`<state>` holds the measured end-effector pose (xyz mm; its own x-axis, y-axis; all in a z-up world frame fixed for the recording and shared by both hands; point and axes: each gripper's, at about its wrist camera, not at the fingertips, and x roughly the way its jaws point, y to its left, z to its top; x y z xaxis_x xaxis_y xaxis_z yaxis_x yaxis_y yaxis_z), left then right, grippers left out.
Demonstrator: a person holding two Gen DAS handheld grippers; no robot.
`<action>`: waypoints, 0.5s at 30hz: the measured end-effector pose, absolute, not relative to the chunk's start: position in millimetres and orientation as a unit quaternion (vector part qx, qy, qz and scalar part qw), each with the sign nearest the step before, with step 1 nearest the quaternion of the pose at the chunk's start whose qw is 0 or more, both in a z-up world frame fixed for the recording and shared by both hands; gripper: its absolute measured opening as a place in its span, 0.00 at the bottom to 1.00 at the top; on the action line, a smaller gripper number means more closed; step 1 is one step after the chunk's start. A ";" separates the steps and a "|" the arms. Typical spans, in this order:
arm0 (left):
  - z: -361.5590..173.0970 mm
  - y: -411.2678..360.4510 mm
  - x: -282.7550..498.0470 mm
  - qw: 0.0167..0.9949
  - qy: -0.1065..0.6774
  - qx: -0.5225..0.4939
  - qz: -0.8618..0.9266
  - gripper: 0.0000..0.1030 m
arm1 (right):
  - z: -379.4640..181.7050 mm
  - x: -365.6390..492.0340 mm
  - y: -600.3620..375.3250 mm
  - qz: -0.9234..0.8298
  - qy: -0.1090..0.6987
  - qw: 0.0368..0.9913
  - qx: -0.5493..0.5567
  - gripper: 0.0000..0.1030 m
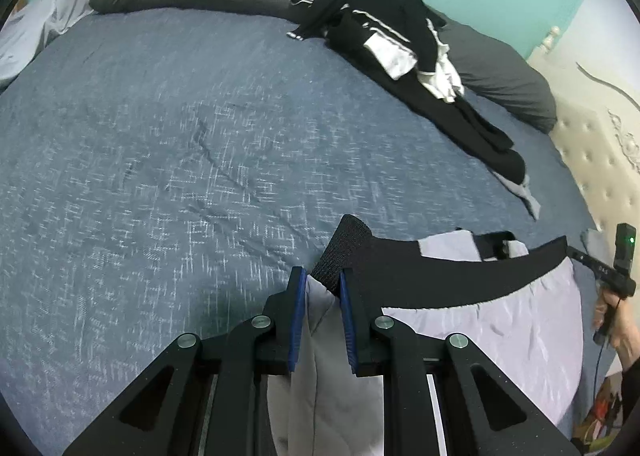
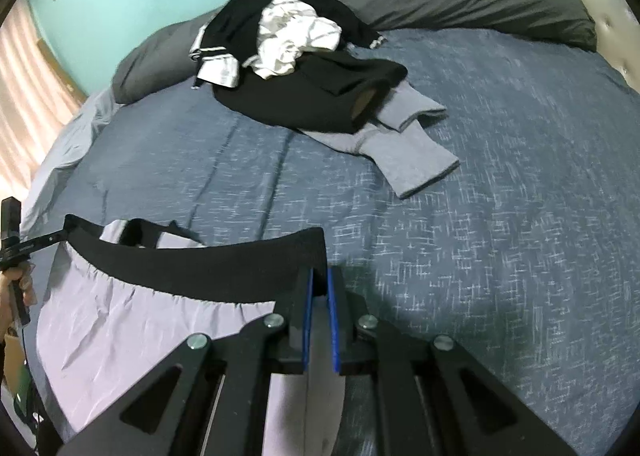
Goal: Fold clothes
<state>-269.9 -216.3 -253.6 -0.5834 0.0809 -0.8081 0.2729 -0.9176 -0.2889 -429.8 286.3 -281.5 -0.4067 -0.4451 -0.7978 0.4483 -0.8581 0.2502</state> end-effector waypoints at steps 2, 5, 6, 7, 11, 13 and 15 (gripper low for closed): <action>-261.8 -216.8 -275.4 0.061 0.195 0.460 -0.864 0.18 | -293.2 -436.7 281.9 -0.835 0.010 0.256 0.487 0.06; -275.8 -216.9 -284.1 0.069 0.194 0.474 -0.856 0.18 | -307.7 -444.1 275.7 -0.830 0.022 0.244 0.502 0.06; -280.0 -216.4 -286.0 0.071 0.194 0.481 -0.852 0.18 | -311.9 -445.9 274.3 -0.828 0.025 0.240 0.507 0.06; -284.3 -215.9 -288.0 0.073 0.194 0.488 -0.848 0.19 | -316.9 -447.3 271.5 -0.824 0.030 0.235 0.515 0.07; -286.1 -216.9 -286.6 0.076 0.201 0.492 -0.844 0.22 | -310.8 -444.2 270.3 -0.829 0.030 0.219 0.515 0.09; -278.3 -217.6 -281.0 0.077 0.199 0.490 -0.845 0.24 | -297.9 -437.9 272.1 -0.838 0.035 0.200 0.506 0.09; -266.6 -217.7 -272.5 0.082 0.192 0.489 -0.847 0.25 | -277.2 -423.3 273.6 -0.849 0.039 0.193 0.491 0.10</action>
